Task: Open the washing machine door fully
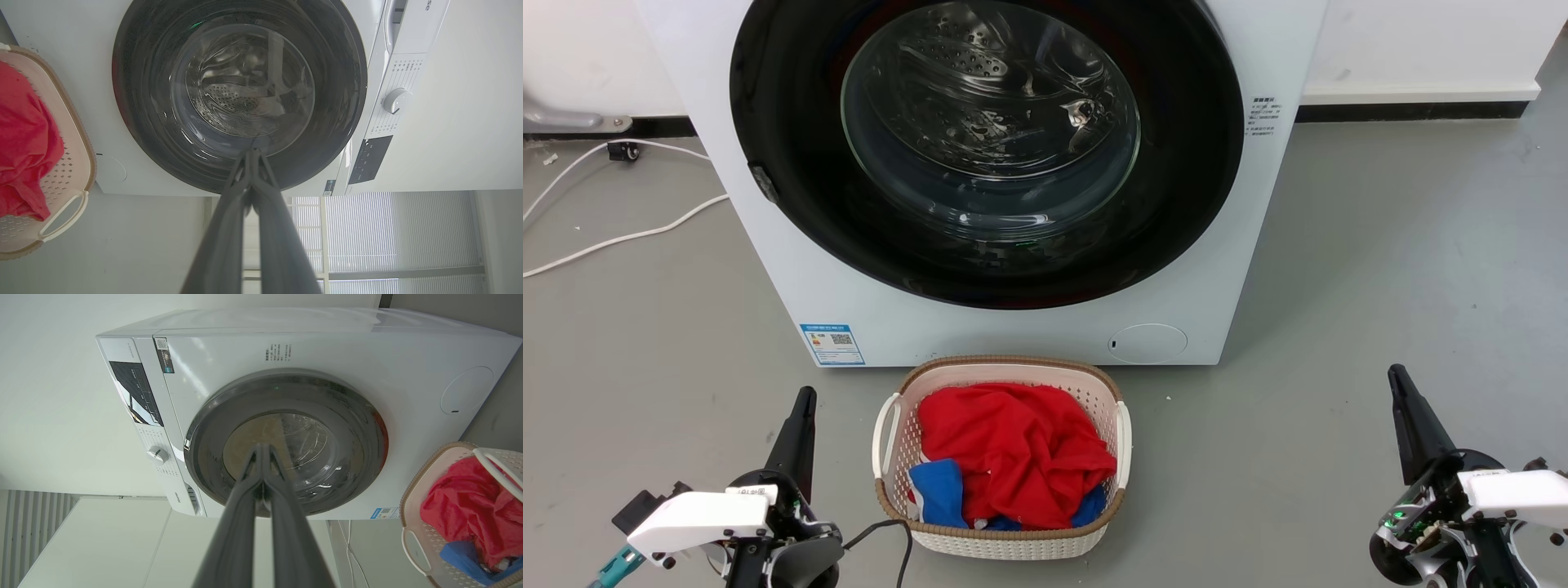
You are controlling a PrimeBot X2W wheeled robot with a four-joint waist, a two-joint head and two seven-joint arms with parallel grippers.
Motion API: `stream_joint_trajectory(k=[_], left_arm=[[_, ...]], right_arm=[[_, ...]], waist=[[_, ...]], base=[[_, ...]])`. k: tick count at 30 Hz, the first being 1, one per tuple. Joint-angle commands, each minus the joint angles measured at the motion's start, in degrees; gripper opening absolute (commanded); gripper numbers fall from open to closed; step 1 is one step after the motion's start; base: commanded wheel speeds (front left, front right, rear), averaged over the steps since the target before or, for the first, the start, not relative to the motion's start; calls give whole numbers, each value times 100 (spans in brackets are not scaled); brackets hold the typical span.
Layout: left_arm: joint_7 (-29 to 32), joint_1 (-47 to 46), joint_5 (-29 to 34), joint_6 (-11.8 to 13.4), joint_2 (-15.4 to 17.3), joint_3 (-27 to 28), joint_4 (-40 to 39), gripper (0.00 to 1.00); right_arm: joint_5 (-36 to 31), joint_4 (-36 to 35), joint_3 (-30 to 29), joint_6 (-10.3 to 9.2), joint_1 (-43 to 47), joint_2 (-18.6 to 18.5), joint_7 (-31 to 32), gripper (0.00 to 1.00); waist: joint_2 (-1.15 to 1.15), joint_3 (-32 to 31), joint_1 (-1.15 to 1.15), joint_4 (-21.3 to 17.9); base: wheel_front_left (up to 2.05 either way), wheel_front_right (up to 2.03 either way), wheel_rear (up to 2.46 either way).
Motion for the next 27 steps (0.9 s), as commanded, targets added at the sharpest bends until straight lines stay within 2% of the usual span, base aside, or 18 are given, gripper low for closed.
stream_joint_trajectory(k=[1,22,23,27], left_arm=[[18,-61,25,-20,-8,16,6,0],[22,-62,22,-19,-12,22,6,0],[22,-62,22,-20,-12,23,6,100],[-46,25,11,2,-9,-73,19,100]], right_arm=[[21,5,-2,0,-58,16,8,0],[22,5,-1,0,-58,16,8,0],[22,5,-1,0,-58,16,8,100],[-23,0,24,0,47,3,-44,100]], waist=[[0,0,0,0],[0,0,0,0],[0,0,0,0],[0,1,0,-2]], base=[[0,0,0],[0,0,0],[0,0,0],[0,0,0]])
